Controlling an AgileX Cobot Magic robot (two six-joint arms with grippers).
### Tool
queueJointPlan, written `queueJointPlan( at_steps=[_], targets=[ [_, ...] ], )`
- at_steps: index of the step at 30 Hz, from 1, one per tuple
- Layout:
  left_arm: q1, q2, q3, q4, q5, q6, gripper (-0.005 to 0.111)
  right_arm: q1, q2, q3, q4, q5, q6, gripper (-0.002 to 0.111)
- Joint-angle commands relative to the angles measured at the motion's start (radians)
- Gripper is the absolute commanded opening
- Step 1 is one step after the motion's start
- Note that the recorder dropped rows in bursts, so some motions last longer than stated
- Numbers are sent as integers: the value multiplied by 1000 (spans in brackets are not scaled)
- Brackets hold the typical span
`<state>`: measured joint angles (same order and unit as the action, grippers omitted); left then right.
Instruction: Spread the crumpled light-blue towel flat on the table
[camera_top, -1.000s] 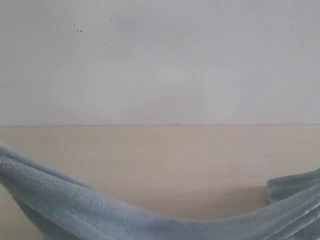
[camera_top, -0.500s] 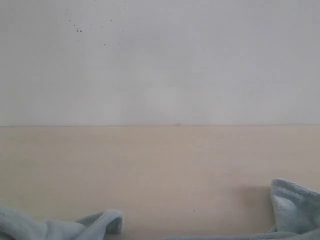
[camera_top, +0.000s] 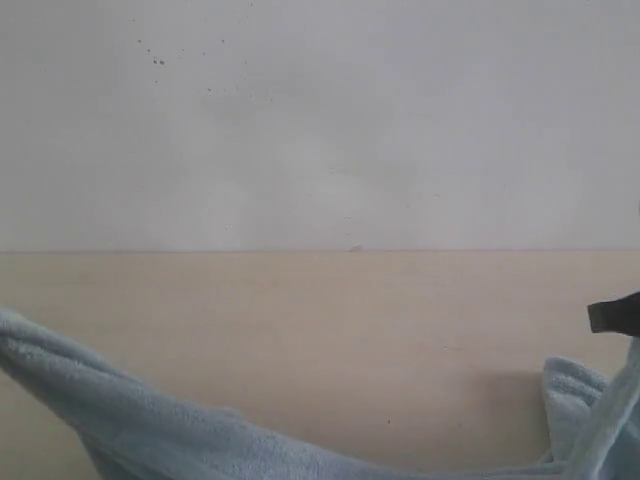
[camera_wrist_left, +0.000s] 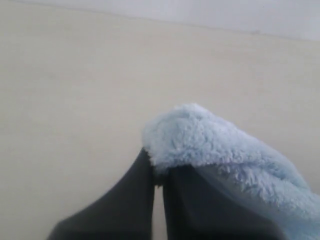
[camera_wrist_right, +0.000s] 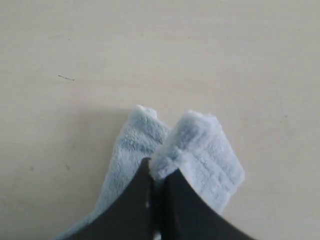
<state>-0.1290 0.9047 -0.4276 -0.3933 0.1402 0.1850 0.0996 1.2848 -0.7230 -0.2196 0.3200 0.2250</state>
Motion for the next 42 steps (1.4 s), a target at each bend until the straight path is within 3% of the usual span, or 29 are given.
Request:
queueJointPlan(
  at_steps=[1,7,10,13,17,27,36,39,42],
  targets=[
    [1,174,-91,-18,-219,4,4,4,135,-135,-1,-100,6,0],
    [1,276,-412,33,-244,2,4,-24,106,-470,-41,-101,-6,0],
    [1,269,-513,33,-240,-22,4,-67,73,-569,-41,-106,-6,0],
    [1,264,-532,38,-179,-17,4,-117,62,-588,-41,-37,-6,0],
    [3,286,-458,57,2,24,4,-173,90,-519,-45,112,16,0],
    [3,278,-136,60,8,-5,4,-180,122,-194,-53,110,35,0],
    [3,278,-27,62,83,-5,4,-180,122,-69,-53,217,56,0],
    [3,278,-27,62,113,-3,11,-180,122,-68,-51,256,56,0],
    [3,278,-27,62,146,-3,28,-180,122,-68,-48,292,56,0]
  ],
)
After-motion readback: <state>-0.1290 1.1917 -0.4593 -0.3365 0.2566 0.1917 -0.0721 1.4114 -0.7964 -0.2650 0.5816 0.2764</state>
